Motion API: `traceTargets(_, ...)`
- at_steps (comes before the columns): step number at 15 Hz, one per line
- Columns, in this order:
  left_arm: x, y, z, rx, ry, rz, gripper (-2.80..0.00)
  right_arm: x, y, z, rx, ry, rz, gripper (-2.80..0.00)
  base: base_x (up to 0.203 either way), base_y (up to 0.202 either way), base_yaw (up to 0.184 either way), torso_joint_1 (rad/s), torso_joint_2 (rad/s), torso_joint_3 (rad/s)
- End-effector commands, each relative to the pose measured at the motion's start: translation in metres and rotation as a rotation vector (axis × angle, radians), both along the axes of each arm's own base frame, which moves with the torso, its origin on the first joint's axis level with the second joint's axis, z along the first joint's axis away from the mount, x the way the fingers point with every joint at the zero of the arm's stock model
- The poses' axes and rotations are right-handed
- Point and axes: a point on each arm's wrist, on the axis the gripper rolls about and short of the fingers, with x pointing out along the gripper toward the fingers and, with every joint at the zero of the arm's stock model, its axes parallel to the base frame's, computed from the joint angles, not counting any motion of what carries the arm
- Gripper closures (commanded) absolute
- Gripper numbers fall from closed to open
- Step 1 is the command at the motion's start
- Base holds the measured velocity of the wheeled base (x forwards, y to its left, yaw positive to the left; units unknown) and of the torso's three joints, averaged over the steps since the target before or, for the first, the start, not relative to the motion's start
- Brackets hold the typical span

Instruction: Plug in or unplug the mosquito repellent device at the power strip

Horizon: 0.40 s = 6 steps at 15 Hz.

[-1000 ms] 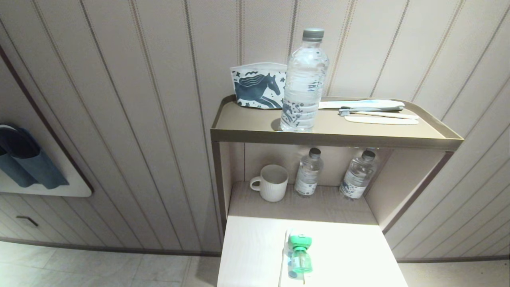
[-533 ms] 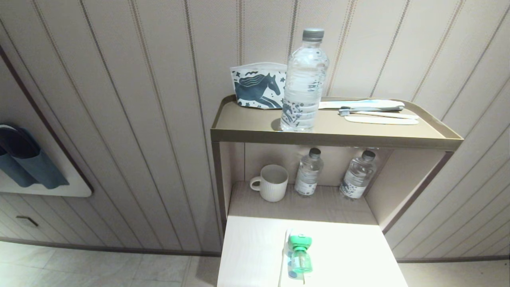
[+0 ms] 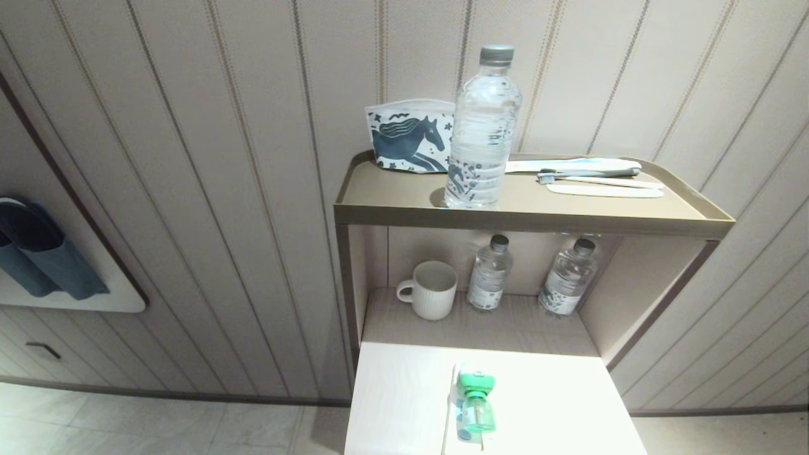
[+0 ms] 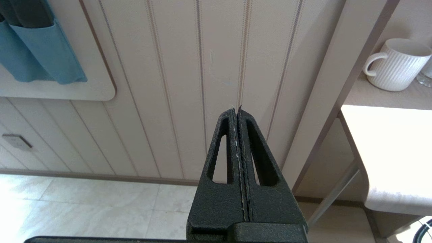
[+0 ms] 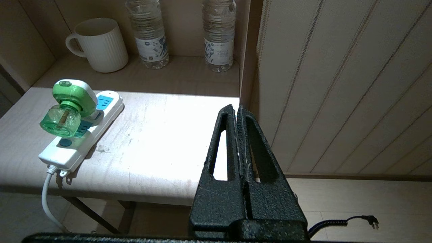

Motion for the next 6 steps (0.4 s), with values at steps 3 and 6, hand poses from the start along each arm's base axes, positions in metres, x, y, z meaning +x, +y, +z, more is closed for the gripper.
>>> traceTargets(3, 0.0000, 0.0000, 0.0001, 0.000, -0.001, -0.001, 0.00, 0.0002, 0.0000, 0.0001, 0.001, 0.003, 0.000, 0.00, 0.000, 0.000, 0.000, 0.000, 0.00, 0.000)
traceTargets(6, 0.0000, 0.0000, 0.0001, 0.000, -0.001, 0.000, 0.00, 0.0002, 0.0000, 0.0001, 0.001, 0.003, 0.000, 0.00, 0.000, 0.000, 0.000, 0.000, 0.00, 0.000)
